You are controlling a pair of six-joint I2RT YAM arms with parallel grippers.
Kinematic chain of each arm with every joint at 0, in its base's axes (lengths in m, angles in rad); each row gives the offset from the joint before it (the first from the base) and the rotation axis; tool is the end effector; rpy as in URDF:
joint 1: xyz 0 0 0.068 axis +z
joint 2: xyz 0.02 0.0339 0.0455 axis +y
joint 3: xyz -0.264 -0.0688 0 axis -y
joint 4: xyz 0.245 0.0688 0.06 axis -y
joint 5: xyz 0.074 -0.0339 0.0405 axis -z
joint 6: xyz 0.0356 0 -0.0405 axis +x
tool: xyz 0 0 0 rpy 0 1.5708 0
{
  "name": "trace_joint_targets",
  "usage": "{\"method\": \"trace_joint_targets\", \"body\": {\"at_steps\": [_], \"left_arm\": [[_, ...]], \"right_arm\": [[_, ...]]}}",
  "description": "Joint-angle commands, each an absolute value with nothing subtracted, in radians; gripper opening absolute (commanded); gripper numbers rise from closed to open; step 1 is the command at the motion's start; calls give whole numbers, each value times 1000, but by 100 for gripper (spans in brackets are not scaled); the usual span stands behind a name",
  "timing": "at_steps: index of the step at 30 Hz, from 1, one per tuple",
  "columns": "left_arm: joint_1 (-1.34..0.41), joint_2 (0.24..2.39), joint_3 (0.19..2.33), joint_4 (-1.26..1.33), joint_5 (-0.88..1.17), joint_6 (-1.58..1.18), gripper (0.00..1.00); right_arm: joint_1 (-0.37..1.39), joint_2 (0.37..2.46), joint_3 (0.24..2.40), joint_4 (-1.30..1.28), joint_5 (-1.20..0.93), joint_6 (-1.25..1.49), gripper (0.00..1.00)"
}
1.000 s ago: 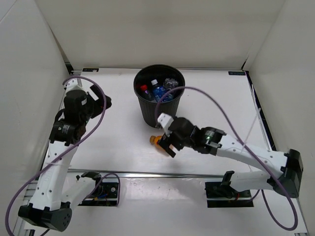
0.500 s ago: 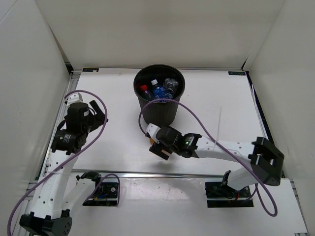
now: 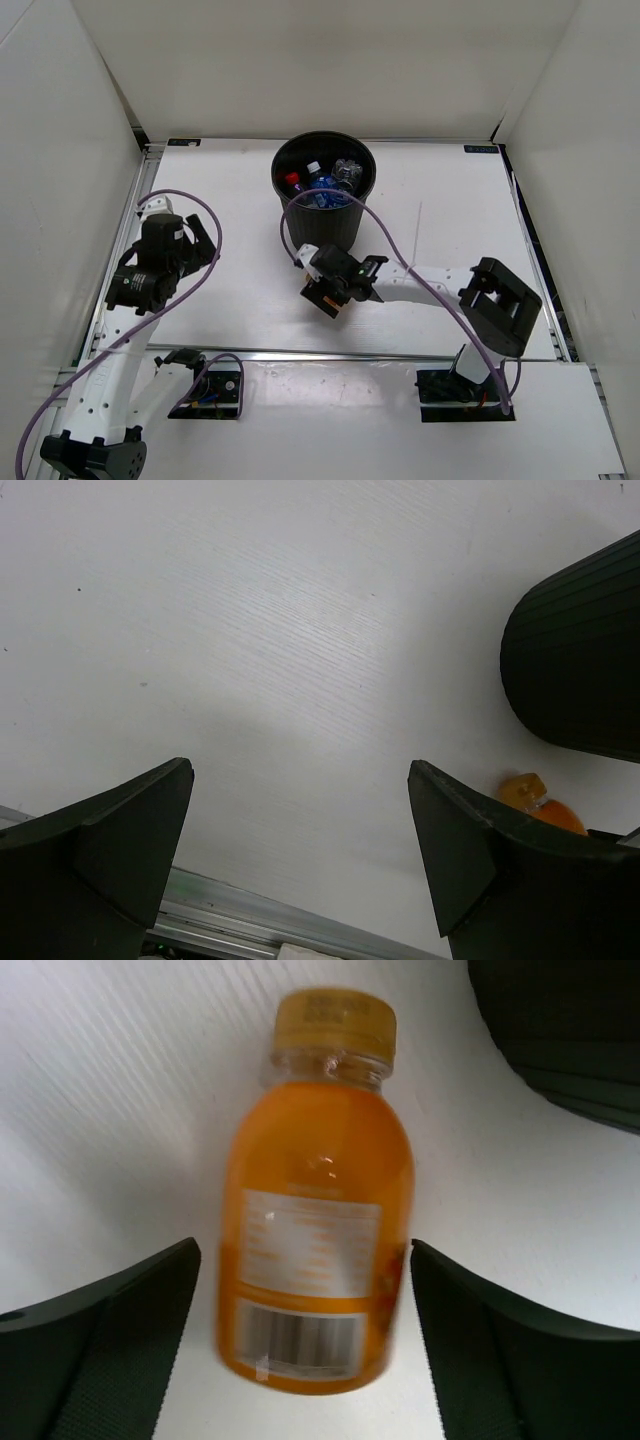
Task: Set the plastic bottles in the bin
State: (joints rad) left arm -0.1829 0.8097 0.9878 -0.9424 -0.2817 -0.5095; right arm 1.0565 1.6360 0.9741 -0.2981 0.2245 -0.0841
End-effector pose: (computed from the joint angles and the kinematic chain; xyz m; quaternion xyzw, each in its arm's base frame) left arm 0.1459 -0.0169 0.3322 -0.2024 0.8896 -0.0104 0.4093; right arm 0.1691 0.2831 0.1846 -0.4833 0.8159 0.0452 0.3141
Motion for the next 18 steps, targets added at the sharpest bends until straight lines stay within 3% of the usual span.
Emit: {"method": "trace_joint_targets", "body": {"at_steps": [1,6,8,11,14,18], "left_arm": [[-178,801,973,-959,-304,-491,100],[-178,792,962,-968,-313,-491,100],[-178,792,962,-968,-324,-491,100],[-178,792,953,-968,-347,-491,100],[-178,781,943,-968,-374,-509,100],[-178,761,934,-968,-417,-528,100]], "right_arm": [[1031,1628,1037,-318,98,-63,86],[1031,1667,1086,-399,74,-17,68],[1031,1680,1143,-491,74,27,48],[1041,1651,1163,-577,74,77,33],[1104,1571,1187,-623,74,86,33],[1167,1506,1442,-732,145,86,33]]}}
